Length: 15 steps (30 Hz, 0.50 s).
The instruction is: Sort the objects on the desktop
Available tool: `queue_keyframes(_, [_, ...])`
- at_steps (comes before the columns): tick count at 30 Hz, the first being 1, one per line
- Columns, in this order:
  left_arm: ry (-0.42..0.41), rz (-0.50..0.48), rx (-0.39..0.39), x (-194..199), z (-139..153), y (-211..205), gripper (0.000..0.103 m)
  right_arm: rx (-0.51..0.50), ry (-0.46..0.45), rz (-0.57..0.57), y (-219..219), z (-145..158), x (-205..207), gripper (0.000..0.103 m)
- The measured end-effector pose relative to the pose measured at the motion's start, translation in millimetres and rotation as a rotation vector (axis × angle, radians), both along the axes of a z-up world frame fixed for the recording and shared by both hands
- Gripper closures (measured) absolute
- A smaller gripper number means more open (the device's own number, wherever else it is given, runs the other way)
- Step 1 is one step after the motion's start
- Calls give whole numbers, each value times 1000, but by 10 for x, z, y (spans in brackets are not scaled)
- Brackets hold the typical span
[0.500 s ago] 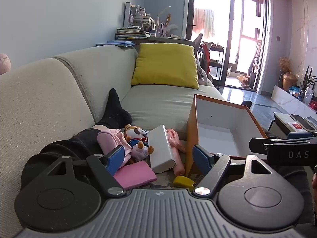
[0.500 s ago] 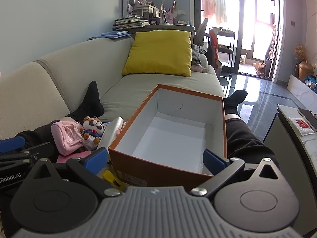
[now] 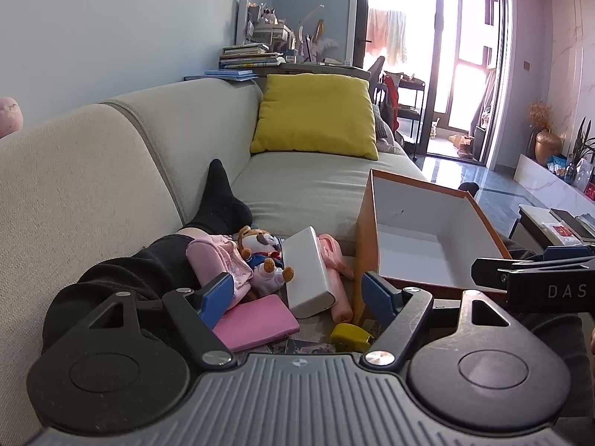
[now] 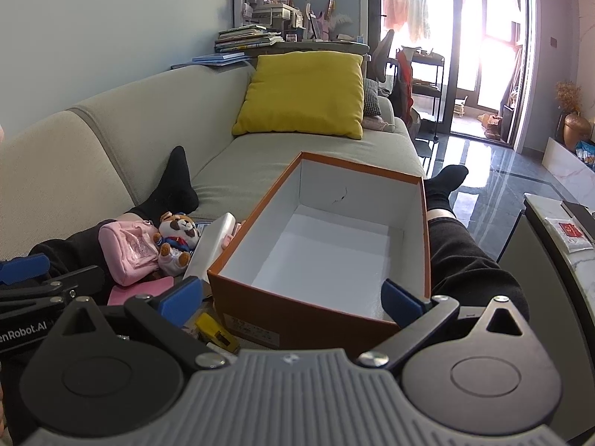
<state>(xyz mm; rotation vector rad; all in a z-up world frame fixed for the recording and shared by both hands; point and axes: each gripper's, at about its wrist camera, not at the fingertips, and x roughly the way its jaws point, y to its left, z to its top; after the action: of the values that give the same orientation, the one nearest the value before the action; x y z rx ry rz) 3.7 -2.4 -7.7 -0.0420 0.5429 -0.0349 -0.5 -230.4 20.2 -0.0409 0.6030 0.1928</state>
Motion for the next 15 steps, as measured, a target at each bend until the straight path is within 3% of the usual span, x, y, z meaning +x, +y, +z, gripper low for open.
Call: queue_keyframes(15, [27, 2, -9, 40, -28, 26, 14, -5, 35, 5, 26, -43, 46, 1])
